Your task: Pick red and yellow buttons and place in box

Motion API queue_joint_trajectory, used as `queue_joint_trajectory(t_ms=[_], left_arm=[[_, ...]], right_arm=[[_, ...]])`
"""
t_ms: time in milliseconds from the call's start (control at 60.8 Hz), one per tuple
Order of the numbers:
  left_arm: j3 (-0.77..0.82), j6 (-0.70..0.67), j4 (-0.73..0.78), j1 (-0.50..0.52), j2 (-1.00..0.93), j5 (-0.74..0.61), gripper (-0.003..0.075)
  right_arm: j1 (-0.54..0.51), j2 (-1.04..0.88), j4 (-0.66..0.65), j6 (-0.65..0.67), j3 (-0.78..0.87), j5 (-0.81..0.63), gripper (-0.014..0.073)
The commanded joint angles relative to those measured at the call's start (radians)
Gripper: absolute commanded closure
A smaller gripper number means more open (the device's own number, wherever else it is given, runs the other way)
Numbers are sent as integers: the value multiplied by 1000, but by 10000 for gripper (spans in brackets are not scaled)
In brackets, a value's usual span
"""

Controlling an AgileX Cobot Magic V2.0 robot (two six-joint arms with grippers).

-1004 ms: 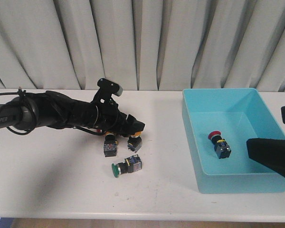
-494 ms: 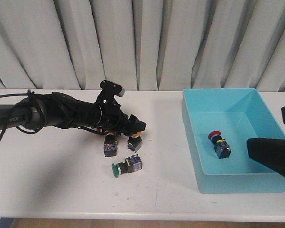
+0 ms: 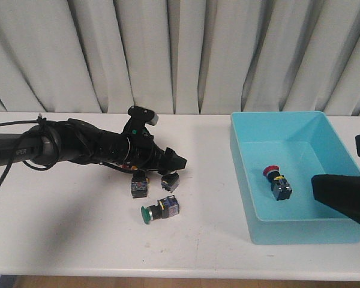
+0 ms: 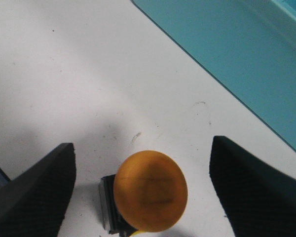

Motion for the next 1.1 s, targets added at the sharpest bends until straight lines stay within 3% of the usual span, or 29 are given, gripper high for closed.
queue_joint_trajectory(t_ms=[0, 839, 987, 1086], left_arm=[[-27, -10, 8, -5, -58, 0, 171], [-26, -30, 7, -4, -23, -9, 176], [-26, -30, 7, -4, -23, -9, 220], [-26, -30, 7, -4, -23, -8, 290]], right_arm=[[-4, 0, 32, -3, -27, -49, 6], [-4, 0, 32, -3, -27, -47, 6], [-4, 0, 32, -3, -27, -46, 6], [-4, 0, 32, -3, -27, -45, 6]])
